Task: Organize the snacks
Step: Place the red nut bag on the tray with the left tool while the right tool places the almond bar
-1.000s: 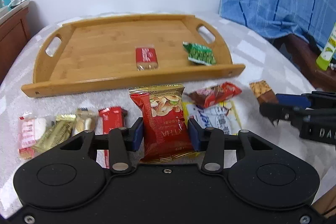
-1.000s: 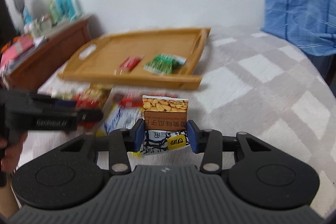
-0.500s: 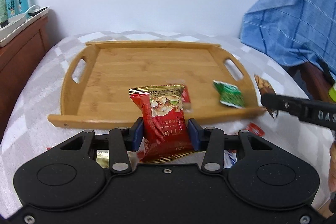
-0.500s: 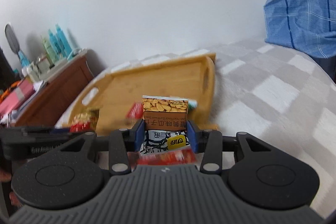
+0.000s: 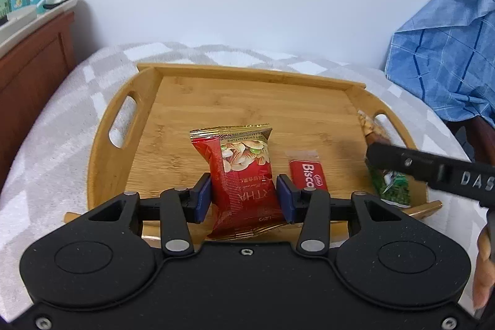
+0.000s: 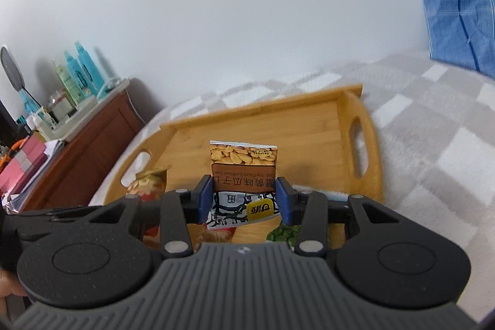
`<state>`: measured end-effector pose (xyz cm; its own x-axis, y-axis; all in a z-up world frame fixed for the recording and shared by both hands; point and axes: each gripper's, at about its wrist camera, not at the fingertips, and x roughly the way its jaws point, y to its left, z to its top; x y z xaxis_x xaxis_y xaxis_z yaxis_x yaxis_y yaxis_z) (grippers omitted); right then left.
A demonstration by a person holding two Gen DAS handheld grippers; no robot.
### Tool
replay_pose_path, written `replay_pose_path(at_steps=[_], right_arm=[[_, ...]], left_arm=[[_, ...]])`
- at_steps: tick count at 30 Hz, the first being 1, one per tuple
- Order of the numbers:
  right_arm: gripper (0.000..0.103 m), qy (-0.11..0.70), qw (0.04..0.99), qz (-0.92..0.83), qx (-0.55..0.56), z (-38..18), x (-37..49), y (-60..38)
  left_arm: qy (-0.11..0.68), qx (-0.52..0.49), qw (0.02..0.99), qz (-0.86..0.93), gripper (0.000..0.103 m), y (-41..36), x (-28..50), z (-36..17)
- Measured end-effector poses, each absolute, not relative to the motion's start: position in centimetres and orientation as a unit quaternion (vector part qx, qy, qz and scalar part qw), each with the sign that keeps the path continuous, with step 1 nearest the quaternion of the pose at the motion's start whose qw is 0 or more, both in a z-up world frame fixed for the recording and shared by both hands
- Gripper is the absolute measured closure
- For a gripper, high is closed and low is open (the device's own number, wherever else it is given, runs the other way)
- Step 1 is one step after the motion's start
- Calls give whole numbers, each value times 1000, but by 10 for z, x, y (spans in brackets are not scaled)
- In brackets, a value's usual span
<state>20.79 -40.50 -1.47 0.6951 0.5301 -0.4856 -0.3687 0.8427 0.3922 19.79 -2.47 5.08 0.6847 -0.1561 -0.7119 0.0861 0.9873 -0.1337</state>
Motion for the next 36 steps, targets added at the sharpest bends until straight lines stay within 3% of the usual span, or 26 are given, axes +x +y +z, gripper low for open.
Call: replay_pose_path(at_steps=[24, 29, 36], right_arm=[[54, 336, 914, 217, 61, -43, 208, -374], [47, 338, 913, 219, 68, -43, 207, -376], [37, 330, 912, 226, 89, -40, 204, -385]], left_arm=[[402, -15, 913, -68, 59, -44, 216, 31], [401, -16, 913, -67, 58, -45, 216, 31], [387, -22, 920, -64, 35, -41, 205, 44]])
